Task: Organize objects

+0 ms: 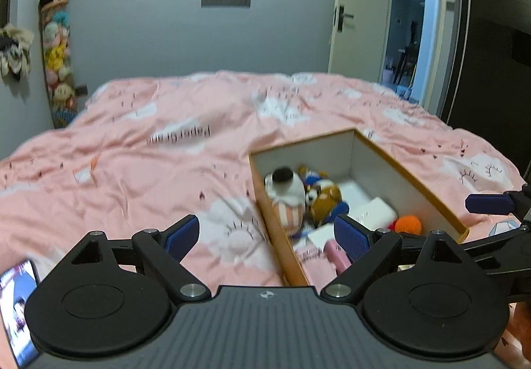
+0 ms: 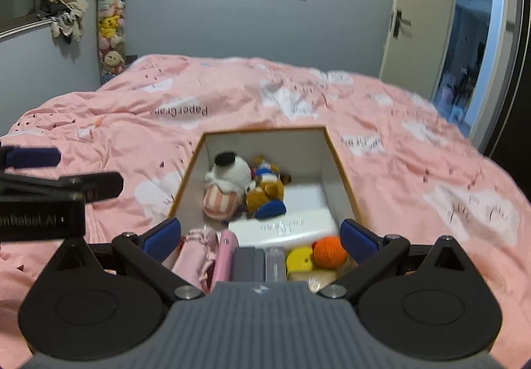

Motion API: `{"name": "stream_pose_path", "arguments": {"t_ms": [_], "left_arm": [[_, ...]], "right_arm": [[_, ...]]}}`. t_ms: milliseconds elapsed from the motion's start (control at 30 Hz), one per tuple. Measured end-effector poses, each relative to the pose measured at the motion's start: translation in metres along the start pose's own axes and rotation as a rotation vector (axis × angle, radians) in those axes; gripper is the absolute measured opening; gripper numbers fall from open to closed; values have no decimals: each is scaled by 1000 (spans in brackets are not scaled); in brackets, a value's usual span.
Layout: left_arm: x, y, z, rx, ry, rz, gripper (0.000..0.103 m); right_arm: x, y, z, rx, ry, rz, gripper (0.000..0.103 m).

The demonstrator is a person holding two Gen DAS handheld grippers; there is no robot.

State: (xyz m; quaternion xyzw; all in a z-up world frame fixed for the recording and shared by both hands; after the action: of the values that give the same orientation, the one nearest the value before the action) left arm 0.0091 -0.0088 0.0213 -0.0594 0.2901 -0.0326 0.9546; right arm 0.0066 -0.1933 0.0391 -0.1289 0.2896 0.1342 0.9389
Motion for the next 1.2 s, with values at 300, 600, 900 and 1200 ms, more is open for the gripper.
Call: {"name": "stream_pose_path", "arguments": {"t_ms": [300, 600, 900, 1200], "left_arm": [[20, 11, -19, -62, 153, 72, 103], [24, 15, -25, -82, 202, 98, 103], [25, 14, -24, -80, 204, 98, 103], [25, 14, -24, -79, 205, 98, 103]], "right_arm": [[24, 1, -16, 32, 127, 30, 102], [37, -4, -25, 81, 184, 49, 102], [37, -3, -25, 74, 184, 47, 102], [37, -3, -25, 70, 187, 43, 102]]}}
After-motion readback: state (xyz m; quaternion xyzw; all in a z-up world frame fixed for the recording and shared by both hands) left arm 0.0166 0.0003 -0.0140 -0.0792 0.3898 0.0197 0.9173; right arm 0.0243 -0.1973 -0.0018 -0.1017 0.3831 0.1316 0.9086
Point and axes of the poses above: each gripper's, at about its wrist camera, not at the fingertips, and x roughly the way its jaws point, y to its left, z to its top, the point moved 1 cm from there along x, roughly the way its jaws point, and after that the axes turned 6 degrees about -x, right-handed, at the moved point
